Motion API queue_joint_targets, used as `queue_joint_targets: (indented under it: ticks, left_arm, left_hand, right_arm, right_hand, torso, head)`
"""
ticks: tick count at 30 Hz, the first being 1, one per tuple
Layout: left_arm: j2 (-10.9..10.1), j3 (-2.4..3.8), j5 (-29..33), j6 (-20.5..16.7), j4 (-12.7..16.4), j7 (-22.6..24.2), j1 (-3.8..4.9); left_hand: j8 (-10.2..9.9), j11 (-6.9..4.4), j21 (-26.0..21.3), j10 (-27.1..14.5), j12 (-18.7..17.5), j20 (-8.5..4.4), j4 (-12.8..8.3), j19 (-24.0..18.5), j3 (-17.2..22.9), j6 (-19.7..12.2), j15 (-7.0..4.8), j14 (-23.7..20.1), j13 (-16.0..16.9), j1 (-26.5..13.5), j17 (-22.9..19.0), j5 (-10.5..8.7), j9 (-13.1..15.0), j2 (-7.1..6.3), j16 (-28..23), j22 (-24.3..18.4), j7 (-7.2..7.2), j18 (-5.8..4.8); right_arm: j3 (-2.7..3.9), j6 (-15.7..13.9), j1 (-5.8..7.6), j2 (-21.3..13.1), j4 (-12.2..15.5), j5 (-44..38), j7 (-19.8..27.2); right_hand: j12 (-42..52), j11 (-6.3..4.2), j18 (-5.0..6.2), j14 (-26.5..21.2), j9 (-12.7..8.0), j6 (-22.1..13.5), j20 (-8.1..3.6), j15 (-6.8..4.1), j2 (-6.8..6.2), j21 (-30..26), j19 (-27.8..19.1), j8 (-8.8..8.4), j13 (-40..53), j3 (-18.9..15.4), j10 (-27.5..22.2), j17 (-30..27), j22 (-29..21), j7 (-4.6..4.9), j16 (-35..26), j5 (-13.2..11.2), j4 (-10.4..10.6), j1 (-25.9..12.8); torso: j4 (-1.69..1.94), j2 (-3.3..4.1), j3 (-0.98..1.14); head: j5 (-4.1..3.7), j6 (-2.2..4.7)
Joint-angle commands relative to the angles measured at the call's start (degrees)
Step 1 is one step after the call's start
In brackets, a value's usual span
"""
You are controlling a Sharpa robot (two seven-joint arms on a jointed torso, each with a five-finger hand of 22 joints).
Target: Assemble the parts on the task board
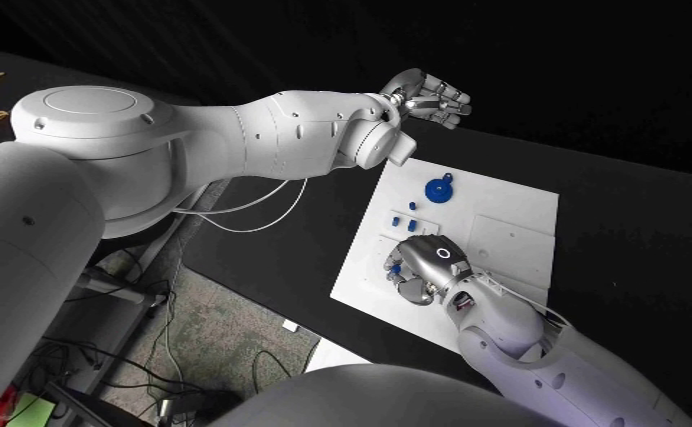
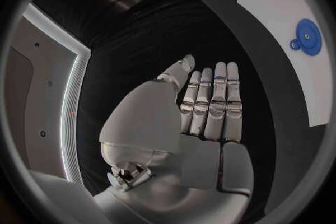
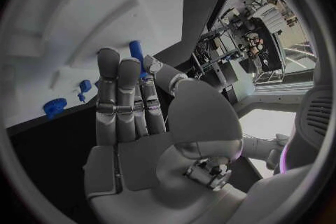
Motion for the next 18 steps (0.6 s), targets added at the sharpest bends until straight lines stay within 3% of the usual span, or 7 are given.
queue_joint_targets:
  ticks: [1,18]
  left_arm:
    - [0.2,0.04,-0.1,0.8,0.0,0.3,0.08]
    - [0.3,0.04,-0.1,0.9,-0.1,0.2,0.08]
  left_hand:
    - [-0.1,-0.13,-0.1,-0.4,0.1,-0.11,0.0,-0.4,-0.2,0.0,0.12,0.2,0.0,0.3,0.1,-0.32,0.0,0.14,-0.1,0.1,0.19,0.28]
    - [-0.1,-0.13,-0.1,-0.4,0.1,-0.11,0.0,-0.4,-0.2,0.0,0.12,0.2,0.0,0.3,0.1,-0.32,0.0,0.14,-0.1,0.1,0.19,0.28]
  right_arm:
    - [-0.05,1.0,-0.09,0.1,-0.2,-0.9,-0.4]
    - [-0.05,-0.3,-0.09,0.3,0.3,-0.8,-0.3]
  right_hand:
    - [0.4,-2.79,1.01,0.2,0.1,0.2,-0.36,-0.39,0.1,-0.1,2.0,0.17,0.1,0.4,3.1,0.1,0.0,0.18,-0.3,0.4,0.1,0.1]
    - [0.4,-2.81,1.02,0.2,0.1,0.2,-0.37,-0.41,0.11,-0.3,2.0,0.17,0.1,0.4,3.2,0.1,0.2,0.16,-0.4,0.4,0.1,0.1]
  torso:
    - [-0.02,0.02,0.01]
    - [0.01,0.01,0.03]
  head:
    - [0.09,0.0]
    - [0.21,-0.17]
